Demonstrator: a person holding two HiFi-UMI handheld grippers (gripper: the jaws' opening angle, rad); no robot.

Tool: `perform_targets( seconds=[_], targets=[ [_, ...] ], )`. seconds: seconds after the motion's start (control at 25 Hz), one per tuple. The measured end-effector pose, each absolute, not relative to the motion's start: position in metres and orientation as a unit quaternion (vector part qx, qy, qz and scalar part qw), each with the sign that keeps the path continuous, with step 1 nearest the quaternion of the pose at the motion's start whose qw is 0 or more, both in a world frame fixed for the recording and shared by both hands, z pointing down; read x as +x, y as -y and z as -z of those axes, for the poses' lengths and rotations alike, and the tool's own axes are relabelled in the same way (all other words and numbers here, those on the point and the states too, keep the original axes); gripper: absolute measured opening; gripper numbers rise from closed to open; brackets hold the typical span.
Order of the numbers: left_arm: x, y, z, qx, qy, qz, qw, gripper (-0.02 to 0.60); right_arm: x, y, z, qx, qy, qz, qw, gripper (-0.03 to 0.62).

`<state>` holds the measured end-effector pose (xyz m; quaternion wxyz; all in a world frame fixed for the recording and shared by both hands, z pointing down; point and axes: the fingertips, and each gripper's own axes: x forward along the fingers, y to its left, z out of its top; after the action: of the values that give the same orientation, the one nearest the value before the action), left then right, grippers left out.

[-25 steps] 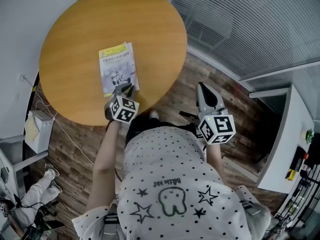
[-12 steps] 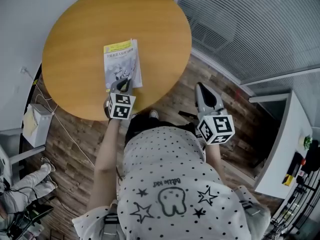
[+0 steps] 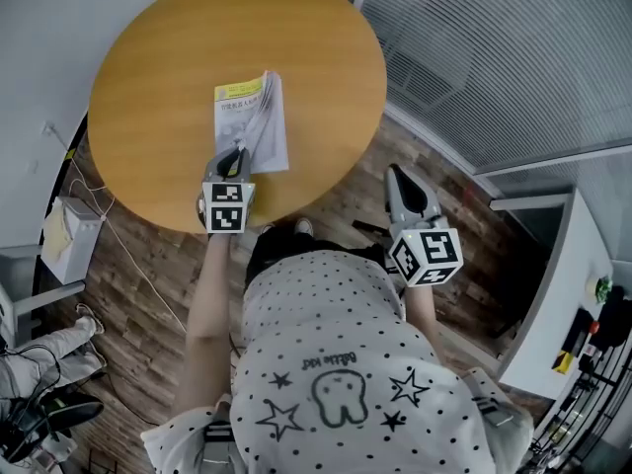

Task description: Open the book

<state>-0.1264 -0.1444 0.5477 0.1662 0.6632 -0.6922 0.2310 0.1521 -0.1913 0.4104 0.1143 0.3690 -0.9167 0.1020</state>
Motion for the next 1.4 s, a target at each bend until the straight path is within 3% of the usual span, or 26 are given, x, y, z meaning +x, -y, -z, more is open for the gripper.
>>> perform_targets(
  seconds=[1.4],
  targets=[
    [-0.283, 0.038, -0.547, 0.528, 0.801, -0.146, 0.240, 0.026, 0.048, 0.178, -0.394, 0.344, 0.926, -0.107, 0.115, 0.005]
  ],
)
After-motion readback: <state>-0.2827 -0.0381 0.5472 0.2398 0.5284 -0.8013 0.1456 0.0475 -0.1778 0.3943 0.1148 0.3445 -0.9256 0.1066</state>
